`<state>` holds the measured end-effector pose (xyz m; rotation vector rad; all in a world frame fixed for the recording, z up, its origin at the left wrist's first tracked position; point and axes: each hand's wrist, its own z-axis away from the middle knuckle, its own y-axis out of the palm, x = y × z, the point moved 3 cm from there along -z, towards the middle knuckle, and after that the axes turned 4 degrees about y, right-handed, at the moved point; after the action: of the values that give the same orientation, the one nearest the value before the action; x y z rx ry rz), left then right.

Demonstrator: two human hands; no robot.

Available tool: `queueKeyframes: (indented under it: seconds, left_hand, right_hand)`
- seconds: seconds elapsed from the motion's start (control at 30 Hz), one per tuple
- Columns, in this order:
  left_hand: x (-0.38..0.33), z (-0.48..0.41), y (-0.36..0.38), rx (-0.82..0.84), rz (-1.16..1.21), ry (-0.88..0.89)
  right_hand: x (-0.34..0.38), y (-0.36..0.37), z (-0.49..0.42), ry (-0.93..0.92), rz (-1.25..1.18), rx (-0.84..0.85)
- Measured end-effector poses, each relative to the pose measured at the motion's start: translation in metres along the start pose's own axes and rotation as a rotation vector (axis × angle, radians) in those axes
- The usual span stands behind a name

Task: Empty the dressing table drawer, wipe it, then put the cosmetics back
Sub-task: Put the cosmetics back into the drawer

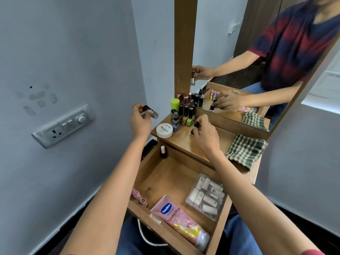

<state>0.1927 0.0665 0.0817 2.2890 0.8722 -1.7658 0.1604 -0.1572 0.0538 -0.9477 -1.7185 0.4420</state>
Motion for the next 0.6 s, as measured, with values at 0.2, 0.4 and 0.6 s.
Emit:
queueKeyframes:
  seconds: [0.2, 0.4, 0.6]
  left_hand:
    - [0.029, 0.044, -0.029, 0.031, 0.064, -0.011]
    - [0.048, 0.091, -0.038, 0.099, -0.027, -0.037]
    - [0.057, 0.111, -0.038, 0.109, -0.141, -0.022]
  right_hand:
    - [0.018, 0.004, 0.059, -0.147, -0.232, -0.060]
    - [0.011, 0.061, 0.106, -0.076, -0.150, 0.223]
    - [0.000, 0.102, 0.107, 0.084, -0.080, 0.306]
